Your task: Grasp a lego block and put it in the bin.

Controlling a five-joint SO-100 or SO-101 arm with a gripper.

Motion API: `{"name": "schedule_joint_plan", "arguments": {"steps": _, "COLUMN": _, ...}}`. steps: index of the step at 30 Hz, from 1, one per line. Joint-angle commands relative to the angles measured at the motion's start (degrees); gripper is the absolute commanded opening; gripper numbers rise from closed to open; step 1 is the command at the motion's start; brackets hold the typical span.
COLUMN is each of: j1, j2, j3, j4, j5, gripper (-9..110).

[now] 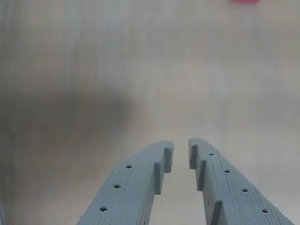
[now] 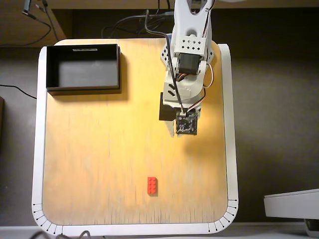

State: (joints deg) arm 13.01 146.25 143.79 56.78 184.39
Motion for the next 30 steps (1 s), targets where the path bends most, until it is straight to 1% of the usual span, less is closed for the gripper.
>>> {"name": "schedule_joint_plan", "arguments": {"steps": 1, "j1": 4.0, "j2": -13.3, "j3": -21.6, "j4": -2.1, "j5": 2.9, "gripper": 0}}
{"name": "schedule_joint_plan", "arguments": {"steps": 5, "j1": 7.3, "j2": -25.8, "j3": -31.3, "j4": -2.1, "j5": 8.3, "gripper": 1}}
{"name": "schedule_joint_plan", "arguments": {"steps": 10, "j1": 9.3, "j2": -40.1, "j3": -41.7, "j4": -2.1, "j5": 10.1, "gripper": 4}}
{"name": "schedule_joint_plan", "arguments": {"steps": 14, "j1": 9.8, "j2": -47.8, "j3": -46.5, "j4": -2.1, "j5": 10.8, "gripper": 7}}
{"name": "schedule_joint_plan", "arguments": {"steps": 21, "j1": 8.6, "j2": -56.2, "j3": -52.6, "j4": -2.0, "j5": 9.1, "gripper": 13}}
{"name": "schedule_joint_plan", "arguments": {"steps": 26, "j1": 7.2, "j2": -60.6, "j3": -57.3, "j4": -2.0, "j5": 7.7, "gripper": 22}}
{"name": "schedule_joint_plan", "arguments": {"steps": 30, "j1": 6.6, "j2": -62.6, "j3": -59.9, "j4": -2.0, "j5": 7.2, "gripper": 23}}
